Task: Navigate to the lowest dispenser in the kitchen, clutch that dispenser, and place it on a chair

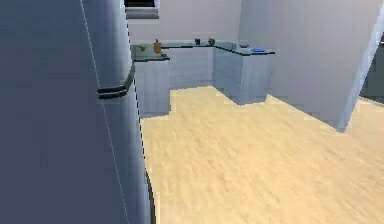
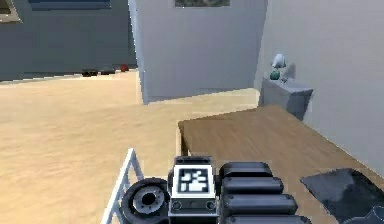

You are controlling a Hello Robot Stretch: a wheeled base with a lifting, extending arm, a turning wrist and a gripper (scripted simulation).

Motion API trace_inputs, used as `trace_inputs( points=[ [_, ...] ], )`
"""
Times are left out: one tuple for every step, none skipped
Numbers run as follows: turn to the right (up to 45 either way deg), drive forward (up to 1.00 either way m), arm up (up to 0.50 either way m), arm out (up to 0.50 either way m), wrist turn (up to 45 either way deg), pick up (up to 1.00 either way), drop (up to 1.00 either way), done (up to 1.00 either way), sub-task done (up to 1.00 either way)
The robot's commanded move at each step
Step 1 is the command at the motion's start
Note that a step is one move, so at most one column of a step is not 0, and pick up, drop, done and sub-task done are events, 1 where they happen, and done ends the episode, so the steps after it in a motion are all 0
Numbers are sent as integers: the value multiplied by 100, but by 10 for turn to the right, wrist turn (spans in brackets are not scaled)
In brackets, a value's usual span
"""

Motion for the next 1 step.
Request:
trace_inputs(
  points=[
    [0, 15, 0, 0, 0, 0, 0, 0, 0]
  ],
)
